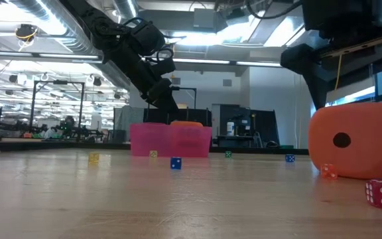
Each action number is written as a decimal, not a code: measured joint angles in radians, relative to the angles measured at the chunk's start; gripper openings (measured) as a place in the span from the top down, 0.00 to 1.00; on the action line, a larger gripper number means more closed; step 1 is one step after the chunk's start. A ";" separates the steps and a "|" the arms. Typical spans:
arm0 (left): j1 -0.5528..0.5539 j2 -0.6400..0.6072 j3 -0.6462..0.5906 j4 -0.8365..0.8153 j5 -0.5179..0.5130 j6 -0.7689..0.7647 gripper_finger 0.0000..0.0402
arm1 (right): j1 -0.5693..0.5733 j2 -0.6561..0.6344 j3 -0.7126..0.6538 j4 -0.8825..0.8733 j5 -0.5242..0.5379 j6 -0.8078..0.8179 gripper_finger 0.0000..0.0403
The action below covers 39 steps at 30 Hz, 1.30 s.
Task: Pick & Place Dice
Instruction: Put the big orange dice into the red bin
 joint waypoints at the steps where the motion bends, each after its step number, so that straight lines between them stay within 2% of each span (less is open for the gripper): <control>1: 0.000 0.000 0.000 0.000 0.000 0.000 0.00 | -0.003 0.000 0.000 0.000 -0.002 -0.008 0.01; 39: 0.000 0.000 0.000 0.000 0.000 0.000 0.00 | -0.009 0.016 -0.023 0.061 -0.028 0.048 0.01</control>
